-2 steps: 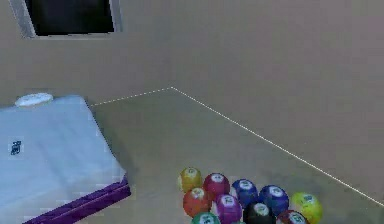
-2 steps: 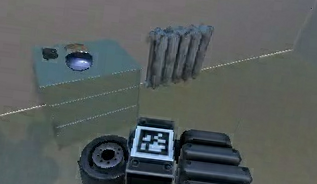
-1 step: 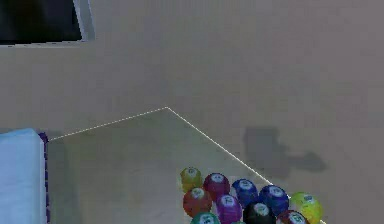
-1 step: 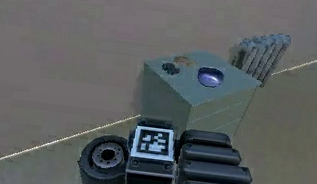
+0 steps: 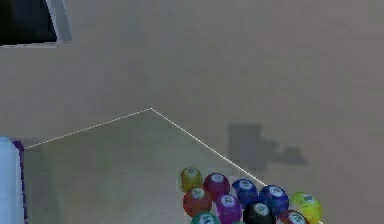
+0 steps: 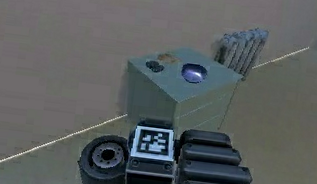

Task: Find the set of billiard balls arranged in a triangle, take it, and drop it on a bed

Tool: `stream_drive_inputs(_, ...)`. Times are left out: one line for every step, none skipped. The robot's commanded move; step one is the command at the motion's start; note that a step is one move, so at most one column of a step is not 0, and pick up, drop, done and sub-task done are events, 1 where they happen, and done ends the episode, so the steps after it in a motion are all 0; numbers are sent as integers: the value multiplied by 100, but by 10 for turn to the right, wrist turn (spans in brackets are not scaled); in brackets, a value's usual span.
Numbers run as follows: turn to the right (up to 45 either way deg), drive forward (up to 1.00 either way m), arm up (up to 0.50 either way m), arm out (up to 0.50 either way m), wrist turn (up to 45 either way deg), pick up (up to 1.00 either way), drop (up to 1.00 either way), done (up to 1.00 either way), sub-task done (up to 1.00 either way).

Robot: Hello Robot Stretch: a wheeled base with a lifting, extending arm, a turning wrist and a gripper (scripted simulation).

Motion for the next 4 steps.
stream_drive_inputs(0, 35, 0, 0, 0, 0, 0, 0, 0)
stream_drive_inputs(-360, 0, 0, 0, 0, 0, 0, 0, 0)
stream_drive_inputs(0, 100, 0, 0, 0, 0, 0, 0, 0)
stream_drive_inputs(-60, 0, 0, 0, 0, 0, 0, 0, 0)
